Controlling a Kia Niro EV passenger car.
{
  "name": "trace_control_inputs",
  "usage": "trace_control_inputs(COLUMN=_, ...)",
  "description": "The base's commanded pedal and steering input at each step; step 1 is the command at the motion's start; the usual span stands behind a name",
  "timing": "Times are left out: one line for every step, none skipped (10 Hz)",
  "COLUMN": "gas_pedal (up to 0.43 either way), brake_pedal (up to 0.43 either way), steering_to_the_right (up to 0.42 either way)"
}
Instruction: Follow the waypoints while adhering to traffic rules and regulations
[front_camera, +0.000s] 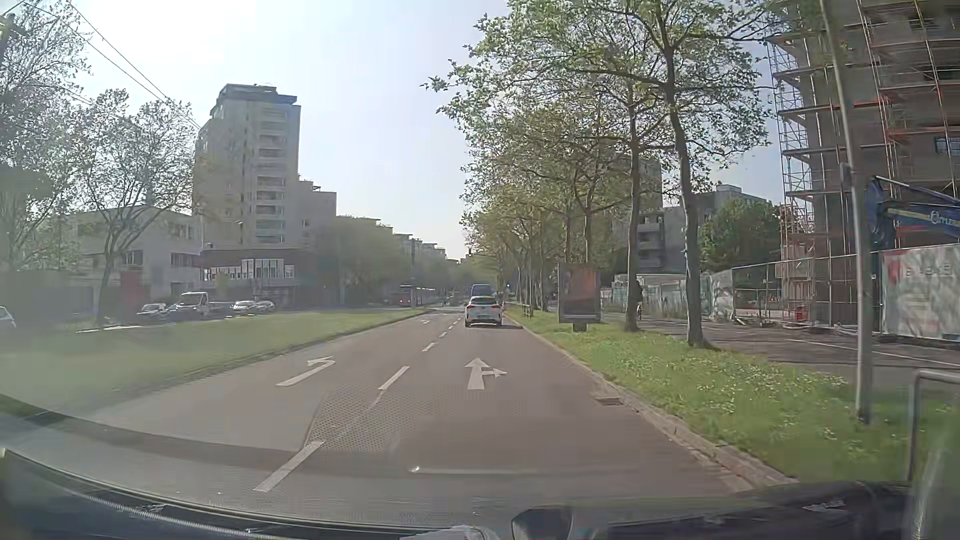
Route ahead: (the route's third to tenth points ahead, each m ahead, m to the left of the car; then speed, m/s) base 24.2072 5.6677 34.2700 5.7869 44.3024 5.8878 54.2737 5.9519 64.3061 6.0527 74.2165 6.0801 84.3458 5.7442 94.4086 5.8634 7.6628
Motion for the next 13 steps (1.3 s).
trace_control_inputs(gas_pedal=0.000, brake_pedal=0.183, steering_to_the_right=-0.001)
trace_control_inputs(gas_pedal=0.000, brake_pedal=0.183, steering_to_the_right=-0.002)
trace_control_inputs(gas_pedal=0.000, brake_pedal=0.183, steering_to_the_right=-0.004)
trace_control_inputs(gas_pedal=0.000, brake_pedal=0.183, steering_to_the_right=-0.004)
trace_control_inputs(gas_pedal=0.000, brake_pedal=0.189, steering_to_the_right=-0.004)
trace_control_inputs(gas_pedal=0.000, brake_pedal=0.183, steering_to_the_right=-0.004)
trace_control_inputs(gas_pedal=0.000, brake_pedal=0.171, steering_to_the_right=-0.004)
trace_control_inputs(gas_pedal=0.000, brake_pedal=0.073, steering_to_the_right=-0.004)
trace_control_inputs(gas_pedal=0.000, brake_pedal=0.006, steering_to_the_right=-0.004)
trace_control_inputs(gas_pedal=0.000, brake_pedal=0.000, steering_to_the_right=-0.004)
trace_control_inputs(gas_pedal=0.000, brake_pedal=0.000, steering_to_the_right=-0.004)
trace_control_inputs(gas_pedal=0.000, brake_pedal=0.000, steering_to_the_right=-0.007)
trace_control_inputs(gas_pedal=0.000, brake_pedal=0.000, steering_to_the_right=-0.008)
